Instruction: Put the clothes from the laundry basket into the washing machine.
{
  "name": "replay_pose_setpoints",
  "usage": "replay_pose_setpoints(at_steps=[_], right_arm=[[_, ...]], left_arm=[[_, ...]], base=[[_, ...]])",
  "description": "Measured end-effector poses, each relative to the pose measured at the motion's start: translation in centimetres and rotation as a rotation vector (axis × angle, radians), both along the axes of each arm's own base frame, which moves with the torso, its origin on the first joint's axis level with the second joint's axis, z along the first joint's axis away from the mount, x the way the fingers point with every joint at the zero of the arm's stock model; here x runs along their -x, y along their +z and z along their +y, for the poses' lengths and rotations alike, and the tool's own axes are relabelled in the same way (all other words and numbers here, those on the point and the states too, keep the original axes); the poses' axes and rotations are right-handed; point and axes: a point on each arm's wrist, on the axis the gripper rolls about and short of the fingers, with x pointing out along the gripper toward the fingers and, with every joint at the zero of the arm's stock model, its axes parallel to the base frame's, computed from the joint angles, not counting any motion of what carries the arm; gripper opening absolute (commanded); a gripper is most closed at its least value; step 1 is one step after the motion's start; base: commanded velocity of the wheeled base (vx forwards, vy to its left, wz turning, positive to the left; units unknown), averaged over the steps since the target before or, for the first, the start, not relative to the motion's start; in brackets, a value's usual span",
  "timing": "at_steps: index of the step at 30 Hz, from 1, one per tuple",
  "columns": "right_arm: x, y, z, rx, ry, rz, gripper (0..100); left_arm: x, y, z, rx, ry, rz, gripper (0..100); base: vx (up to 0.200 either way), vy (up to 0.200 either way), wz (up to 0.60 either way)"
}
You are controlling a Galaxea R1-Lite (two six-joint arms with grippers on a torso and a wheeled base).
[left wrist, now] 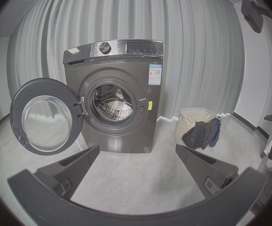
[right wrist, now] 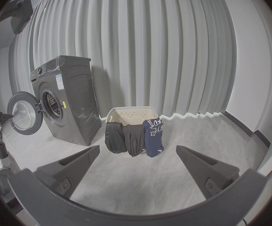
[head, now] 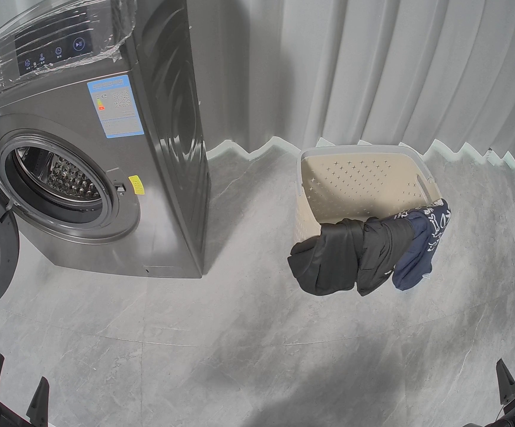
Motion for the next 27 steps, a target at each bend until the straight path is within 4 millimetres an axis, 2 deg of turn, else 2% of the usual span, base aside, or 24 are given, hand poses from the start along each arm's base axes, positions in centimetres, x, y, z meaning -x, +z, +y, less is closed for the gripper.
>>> replay_pose_setpoints(at_steps=[11,23,27], right_arm=[[0.00,0.00,0.00,0.000,-0.001,0.000,100],[0.00,0.00,0.00,0.000,0.000,0.000,100],[-0.01,0.00,0.00,0.000,0.000,0.001,100]], left_arm=[[0.00,0.00,0.00,-0.001,0.000,0.000,100],[0.00,0.00,0.00,-0.001,0.000,0.000,100],[0.00,0.00,0.00,-0.001,0.000,0.000,100]], base=[[0.000,-0.200,0.00],[0.000,0.000,0.00],[0.200,0.000,0.00]])
